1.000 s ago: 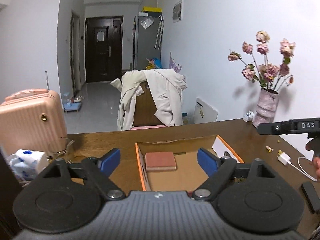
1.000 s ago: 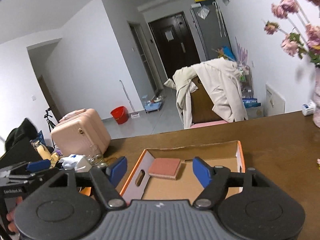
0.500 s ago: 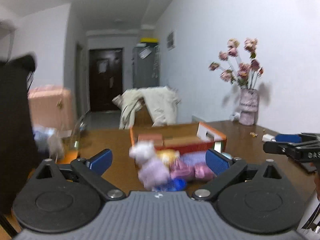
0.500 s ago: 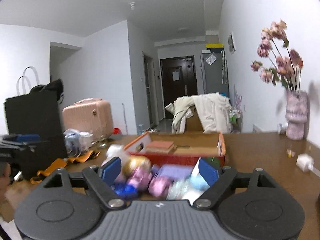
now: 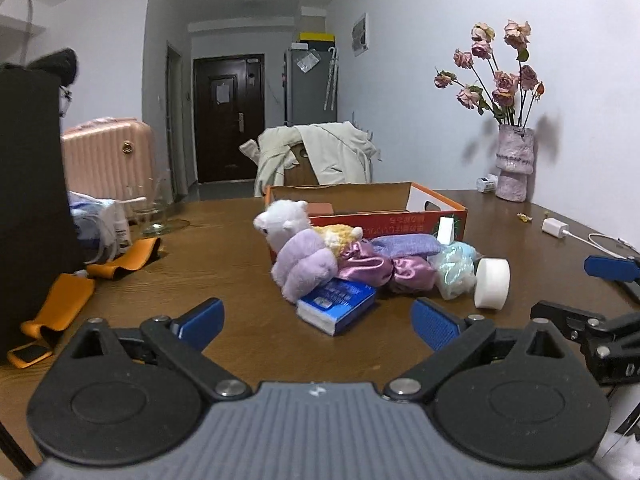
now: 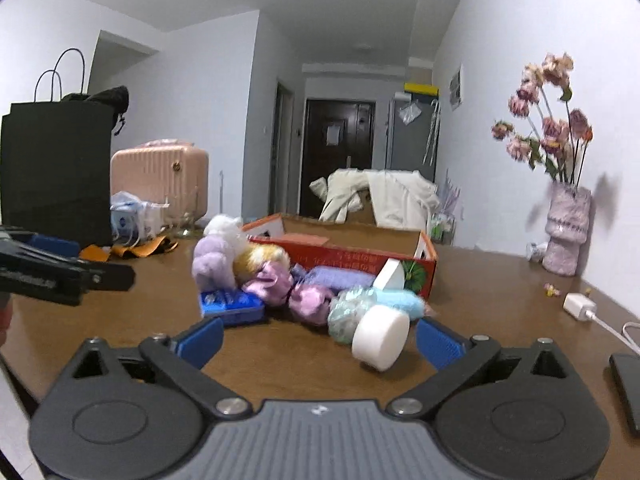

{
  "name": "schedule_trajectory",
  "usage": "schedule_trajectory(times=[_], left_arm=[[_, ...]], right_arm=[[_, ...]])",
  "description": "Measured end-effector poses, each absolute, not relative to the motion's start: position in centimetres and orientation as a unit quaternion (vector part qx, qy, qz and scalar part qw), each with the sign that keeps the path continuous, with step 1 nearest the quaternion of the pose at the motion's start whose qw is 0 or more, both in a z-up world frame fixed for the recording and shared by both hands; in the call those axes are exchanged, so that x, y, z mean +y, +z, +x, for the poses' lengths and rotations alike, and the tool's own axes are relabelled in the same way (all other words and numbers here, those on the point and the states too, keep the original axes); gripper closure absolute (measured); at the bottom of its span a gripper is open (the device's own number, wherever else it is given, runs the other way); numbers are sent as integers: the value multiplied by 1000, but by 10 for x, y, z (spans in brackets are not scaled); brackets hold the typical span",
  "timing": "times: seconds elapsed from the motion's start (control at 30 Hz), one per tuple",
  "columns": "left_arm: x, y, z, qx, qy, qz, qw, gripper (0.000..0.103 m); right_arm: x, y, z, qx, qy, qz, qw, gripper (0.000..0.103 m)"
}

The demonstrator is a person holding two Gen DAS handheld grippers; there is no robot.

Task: Organize soft objects
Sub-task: 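Move both grippers back over the pile toward the lavender towel, then close both grippers on the lavender towel and lift it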

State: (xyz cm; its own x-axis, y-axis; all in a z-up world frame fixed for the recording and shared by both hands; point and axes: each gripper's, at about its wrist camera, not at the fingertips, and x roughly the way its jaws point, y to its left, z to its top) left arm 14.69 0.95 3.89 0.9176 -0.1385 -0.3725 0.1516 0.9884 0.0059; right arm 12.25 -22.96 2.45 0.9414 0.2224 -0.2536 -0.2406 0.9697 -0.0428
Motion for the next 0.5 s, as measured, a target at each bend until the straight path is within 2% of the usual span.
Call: schedule_trajectory(times=[0.13,0.27,0.33,0.47,0.5], left_arm=[[6,37,181,191,-81,11,978,1],[36,39,213,189,-42,-25,981,1],[53,36,224,197,-7,-28,980,1],[89,25,239,221,44,-35,974,1],[95,23,239,225,47,-39,973,1]], right_arm=[[-235,28,144,115,152,-6,982,2],[-218,40,179,109,195,4,975,3],[-198,42,204,120,218,-2,968,11],[-148,41,253,147,248,-1,958,20],[-136,39,264,151,254,-1,955,25]])
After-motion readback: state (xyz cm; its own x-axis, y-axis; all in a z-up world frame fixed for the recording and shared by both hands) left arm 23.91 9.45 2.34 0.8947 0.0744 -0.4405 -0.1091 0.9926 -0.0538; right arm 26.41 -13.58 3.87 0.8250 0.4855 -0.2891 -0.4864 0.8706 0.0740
